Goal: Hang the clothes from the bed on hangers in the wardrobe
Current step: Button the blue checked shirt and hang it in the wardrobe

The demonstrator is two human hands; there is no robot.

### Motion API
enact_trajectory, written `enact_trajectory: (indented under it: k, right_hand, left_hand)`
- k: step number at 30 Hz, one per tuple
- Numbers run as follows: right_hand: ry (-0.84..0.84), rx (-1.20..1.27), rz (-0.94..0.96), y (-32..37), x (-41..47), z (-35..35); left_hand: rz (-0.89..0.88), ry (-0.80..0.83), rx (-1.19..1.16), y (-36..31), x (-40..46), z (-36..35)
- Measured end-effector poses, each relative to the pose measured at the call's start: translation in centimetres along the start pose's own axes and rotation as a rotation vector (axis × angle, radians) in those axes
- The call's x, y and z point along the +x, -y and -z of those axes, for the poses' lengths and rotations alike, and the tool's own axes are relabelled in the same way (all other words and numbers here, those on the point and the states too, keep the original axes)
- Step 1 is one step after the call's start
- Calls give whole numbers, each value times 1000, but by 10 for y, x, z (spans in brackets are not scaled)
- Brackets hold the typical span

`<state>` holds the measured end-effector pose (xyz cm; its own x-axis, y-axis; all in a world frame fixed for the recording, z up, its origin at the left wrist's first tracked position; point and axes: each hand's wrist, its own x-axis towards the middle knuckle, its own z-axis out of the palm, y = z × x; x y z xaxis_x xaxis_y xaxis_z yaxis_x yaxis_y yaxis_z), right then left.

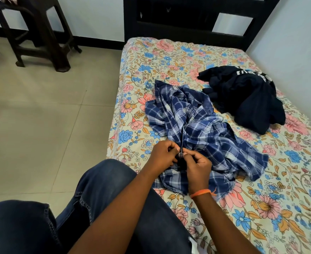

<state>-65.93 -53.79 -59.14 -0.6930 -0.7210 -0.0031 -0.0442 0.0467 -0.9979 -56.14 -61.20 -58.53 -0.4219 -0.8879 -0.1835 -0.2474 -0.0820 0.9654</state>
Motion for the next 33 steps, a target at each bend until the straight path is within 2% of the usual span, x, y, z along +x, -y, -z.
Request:
enact_trajectory:
  k: [5,13,26,33]
  right_hand:
    - [13,72,-99,3,4,1]
    - [-34,-87,-13,6,0,-6]
    - [-41,-198,113,0,-2,-5]
    - [-46,-101,-40,1,0,-5]
  left_hand:
    - [26,18,-17,-1,1,1]
    - [145,-19,-108,-11,-1,2]
    - [44,-57,-7,-10,-5,4]
    - [70,-38,-11,-6,0,1]
